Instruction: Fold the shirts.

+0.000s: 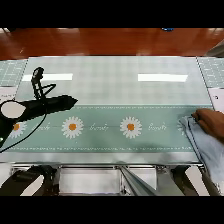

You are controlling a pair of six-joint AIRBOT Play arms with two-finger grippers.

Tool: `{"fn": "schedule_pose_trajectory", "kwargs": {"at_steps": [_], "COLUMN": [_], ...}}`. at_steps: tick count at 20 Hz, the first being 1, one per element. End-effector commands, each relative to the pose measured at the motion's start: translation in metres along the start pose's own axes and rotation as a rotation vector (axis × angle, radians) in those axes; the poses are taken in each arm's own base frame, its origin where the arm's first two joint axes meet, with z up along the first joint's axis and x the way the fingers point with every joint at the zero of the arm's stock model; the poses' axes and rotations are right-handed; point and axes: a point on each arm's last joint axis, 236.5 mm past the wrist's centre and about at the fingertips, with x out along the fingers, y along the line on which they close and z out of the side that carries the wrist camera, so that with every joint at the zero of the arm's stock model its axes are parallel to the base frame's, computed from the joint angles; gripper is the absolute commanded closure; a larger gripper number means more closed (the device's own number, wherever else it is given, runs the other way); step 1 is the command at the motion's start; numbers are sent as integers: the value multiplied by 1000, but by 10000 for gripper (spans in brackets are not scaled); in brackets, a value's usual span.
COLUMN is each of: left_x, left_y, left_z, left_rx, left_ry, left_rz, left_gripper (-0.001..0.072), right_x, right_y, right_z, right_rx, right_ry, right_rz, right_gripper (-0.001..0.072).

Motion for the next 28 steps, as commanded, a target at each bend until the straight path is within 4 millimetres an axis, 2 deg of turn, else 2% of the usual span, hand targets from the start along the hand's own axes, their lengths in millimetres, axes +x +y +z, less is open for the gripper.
{"fn": "schedule_pose_trajectory", "kwargs": {"at_steps": [1, 3, 5, 6, 7, 9, 10, 11, 12, 13, 14, 15, 16, 18, 20, 21, 23, 25, 28], "left_x": [5, 1, -19, -33, -51, -81, -90, -93, -91, -83, -70, -56, -46, -31, -14, -8, 0, 2, 0], "left_y": [2, 7, 16, 20, 20, 3, -13, -31, -50, -62, -62, -41, -11, 33, 51, 56, 62, 62, 65], "left_z": [-3, 16, 57, 82, 109, 151, 166, 174, 177, 173, 163, 146, 128, 96, 68, 59, 44, 42, 37], "left_rx": [-7, 28, 19, 13, 17, 57, 90, 123, 146, 168, 189, 178, 181, 186, 160, 151, 127, 124, 123], "left_ry": [13, -43, -135, -195, -263, -351, -363, -350, -311, -248, -162, -52, 32, 141, 213, 234, 278, 288, 312], "left_rz": [4, 21, 45, 58, 67, 55, 32, 2, -35, -61, -33, 81, 232, 409, 420, 422, 417, 416, 426], "left_gripper": [690, 690, 690, 690, 690, 690, 691, 691, 691, 691, 692, 692, 691, 690, 690, 690, 690, 690, 689], "right_x": [37, 39, 34, 29, 20, -28, -60, -83, -94, -94, -81, -56, -23, 49, 88, 94, 91, 85, 84], "right_y": [-24, -17, -3, 25, 68, 186, 244, 295, 338, 378, 407, 427, 433, 412, 386, 381, 385, 393, 392], "right_z": [-33, -26, -16, -4, 9, 33, 34, 23, 1, -33, -69, -103, -122, -122, -123, -121, -114, -109, -110], "right_rx": [92, 73, 64, 66, 35, -71, -158, -259, -382, -543, -699, -868, -997, -1035, -1050, -1054, -1057, -1051, -1051], "right_ry": [127, 110, 84, 54, 25, -83, -150, -203, -242, -264, -261, -249, -235, -141, -17, 3, -39, -84, -84], "right_rz": [-97, -65, -3, 111, 287, 737, 919, 1034, 1079, 1076, 1025, 925, 786, 452, 285, 257, 258, 294, 294], "right_gripper": [296, 296, 320, 472, 681, 684, 684, 683, 684, 684, 684, 684, 684, 684, 684, 684, 683, 683, 683]}}
